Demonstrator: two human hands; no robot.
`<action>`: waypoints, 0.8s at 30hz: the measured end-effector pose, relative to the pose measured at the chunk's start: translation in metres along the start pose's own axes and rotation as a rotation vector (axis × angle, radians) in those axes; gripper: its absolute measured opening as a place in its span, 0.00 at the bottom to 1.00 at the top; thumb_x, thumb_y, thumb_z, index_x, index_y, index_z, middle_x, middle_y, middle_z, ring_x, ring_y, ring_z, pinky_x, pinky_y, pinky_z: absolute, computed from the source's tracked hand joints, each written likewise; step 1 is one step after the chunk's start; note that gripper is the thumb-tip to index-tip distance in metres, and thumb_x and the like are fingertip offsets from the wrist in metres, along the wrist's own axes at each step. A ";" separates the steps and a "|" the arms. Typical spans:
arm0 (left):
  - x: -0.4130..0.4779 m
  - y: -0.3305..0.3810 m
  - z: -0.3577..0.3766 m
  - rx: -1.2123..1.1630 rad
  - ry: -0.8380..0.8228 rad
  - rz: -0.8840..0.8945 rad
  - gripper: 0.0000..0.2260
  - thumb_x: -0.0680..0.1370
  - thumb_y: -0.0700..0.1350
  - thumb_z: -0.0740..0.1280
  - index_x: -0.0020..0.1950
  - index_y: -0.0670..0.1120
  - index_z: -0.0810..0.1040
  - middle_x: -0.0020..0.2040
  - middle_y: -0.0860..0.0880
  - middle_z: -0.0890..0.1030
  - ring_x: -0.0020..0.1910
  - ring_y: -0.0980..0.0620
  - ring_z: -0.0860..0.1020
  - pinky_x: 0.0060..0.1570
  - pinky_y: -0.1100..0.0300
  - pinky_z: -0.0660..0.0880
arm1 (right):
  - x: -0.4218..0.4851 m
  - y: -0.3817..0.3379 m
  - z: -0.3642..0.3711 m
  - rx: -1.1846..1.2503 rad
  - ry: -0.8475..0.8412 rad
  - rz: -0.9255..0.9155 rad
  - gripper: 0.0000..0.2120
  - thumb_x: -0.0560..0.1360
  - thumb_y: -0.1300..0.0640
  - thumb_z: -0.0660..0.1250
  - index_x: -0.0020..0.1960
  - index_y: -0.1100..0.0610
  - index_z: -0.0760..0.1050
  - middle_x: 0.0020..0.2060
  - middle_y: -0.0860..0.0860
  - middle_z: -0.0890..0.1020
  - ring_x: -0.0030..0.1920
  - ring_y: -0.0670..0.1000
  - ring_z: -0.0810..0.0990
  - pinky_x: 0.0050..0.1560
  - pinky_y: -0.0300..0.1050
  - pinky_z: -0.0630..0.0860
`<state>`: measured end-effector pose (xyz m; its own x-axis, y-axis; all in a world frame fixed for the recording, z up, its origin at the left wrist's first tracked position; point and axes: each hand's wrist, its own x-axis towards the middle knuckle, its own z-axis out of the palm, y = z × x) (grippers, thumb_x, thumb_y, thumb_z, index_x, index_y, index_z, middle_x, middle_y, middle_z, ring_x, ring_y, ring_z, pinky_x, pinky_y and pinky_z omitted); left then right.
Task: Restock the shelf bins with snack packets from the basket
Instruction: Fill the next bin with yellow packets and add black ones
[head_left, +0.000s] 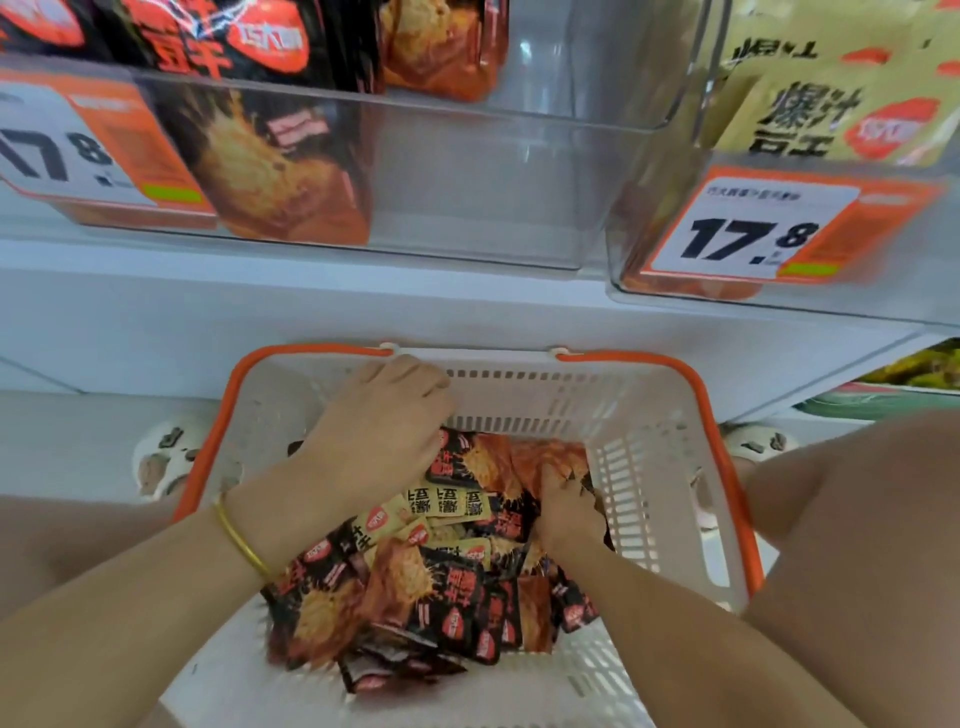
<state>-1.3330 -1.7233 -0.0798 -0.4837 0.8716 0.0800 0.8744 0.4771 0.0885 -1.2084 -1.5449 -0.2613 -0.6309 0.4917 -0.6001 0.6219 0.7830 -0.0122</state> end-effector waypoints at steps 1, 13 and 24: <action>0.001 0.001 0.002 -0.010 -0.017 -0.009 0.06 0.67 0.39 0.71 0.43 0.43 0.82 0.47 0.46 0.82 0.48 0.43 0.79 0.47 0.46 0.78 | 0.000 -0.002 -0.007 0.162 0.016 0.043 0.18 0.78 0.59 0.59 0.66 0.56 0.62 0.59 0.61 0.74 0.55 0.61 0.76 0.45 0.52 0.77; 0.020 0.024 -0.018 -0.221 -0.275 0.026 0.15 0.78 0.51 0.63 0.63 0.50 0.72 0.60 0.52 0.76 0.60 0.51 0.74 0.57 0.53 0.72 | -0.095 -0.039 -0.156 1.886 -0.603 0.253 0.07 0.77 0.64 0.57 0.53 0.64 0.71 0.43 0.62 0.80 0.45 0.59 0.79 0.46 0.53 0.77; 0.020 0.005 -0.139 -0.957 0.114 -0.176 0.09 0.73 0.40 0.72 0.47 0.50 0.74 0.39 0.47 0.81 0.34 0.57 0.78 0.35 0.62 0.75 | -0.177 -0.028 -0.236 1.188 -0.031 -0.650 0.10 0.70 0.64 0.72 0.51 0.58 0.77 0.41 0.51 0.84 0.41 0.48 0.82 0.45 0.43 0.79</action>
<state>-1.3440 -1.7191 0.0603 -0.6490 0.7567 0.0792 0.4126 0.2625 0.8723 -1.2238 -1.5641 0.0346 -0.9609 0.1406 -0.2384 0.2488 0.0616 -0.9666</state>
